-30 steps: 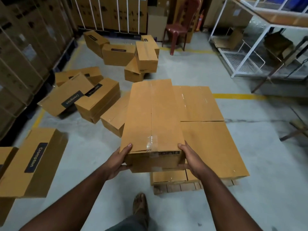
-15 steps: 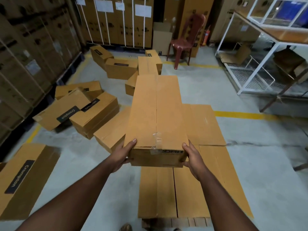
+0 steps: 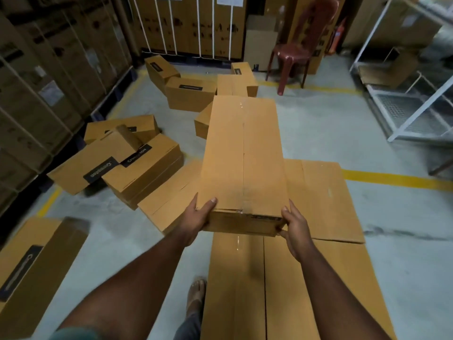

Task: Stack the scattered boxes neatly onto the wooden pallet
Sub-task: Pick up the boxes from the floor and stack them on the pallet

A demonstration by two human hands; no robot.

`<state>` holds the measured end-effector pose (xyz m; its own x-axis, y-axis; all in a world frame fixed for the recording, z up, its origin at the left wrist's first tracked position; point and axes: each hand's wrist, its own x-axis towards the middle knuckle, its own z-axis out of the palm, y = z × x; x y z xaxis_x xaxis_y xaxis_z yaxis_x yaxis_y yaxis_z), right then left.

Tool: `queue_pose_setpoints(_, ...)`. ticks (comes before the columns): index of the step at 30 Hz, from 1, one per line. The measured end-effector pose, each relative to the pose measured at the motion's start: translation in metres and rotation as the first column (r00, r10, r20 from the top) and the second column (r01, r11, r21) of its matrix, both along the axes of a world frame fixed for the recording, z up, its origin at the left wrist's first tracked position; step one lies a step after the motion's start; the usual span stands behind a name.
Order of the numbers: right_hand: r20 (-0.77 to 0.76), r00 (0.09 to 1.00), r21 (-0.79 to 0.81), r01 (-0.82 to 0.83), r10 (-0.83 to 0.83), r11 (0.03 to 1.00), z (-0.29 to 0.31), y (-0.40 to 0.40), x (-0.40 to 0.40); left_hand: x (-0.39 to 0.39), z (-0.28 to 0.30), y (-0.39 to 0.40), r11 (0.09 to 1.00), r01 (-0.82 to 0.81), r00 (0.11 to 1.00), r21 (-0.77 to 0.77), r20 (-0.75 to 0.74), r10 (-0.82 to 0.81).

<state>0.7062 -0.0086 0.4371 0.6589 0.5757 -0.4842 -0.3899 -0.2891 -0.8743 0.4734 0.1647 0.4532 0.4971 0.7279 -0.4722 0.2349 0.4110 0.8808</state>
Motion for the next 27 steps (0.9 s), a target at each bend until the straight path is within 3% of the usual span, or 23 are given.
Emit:
queue_pose_setpoints(7, -0.029, 0.998, -0.01, 0.064, -0.064, 0.998, -0.122, 0.087, 0.049, 0.062, -0.132, 0.104, 0.995, 0.022, 1.0, -0.101, 0.009, -0.021)
queue_pose_setpoints(13, -0.064, 0.992, -0.018, 0.104, -0.105, 0.994, -0.212, 0.105, 0.064, 0.078, -0.222, 0.123, 0.996, 0.039, 0.999, -0.078, 0.001, -0.039)
queue_pose_setpoints(21, -0.086, 0.993, -0.08, 0.07, -0.077, 0.994, -0.269, 0.094, 0.068, 0.078, -0.284, 0.113, 0.997, 0.046, 0.999, -0.065, -0.002, -0.046)
queue_pose_setpoints(27, -0.103, 0.993, -0.181, 0.035, -0.055, 0.983, -0.289, 0.075, 0.062, 0.076, -0.306, 0.085, 0.997, 0.031, 0.994, -0.072, -0.102, -0.039)
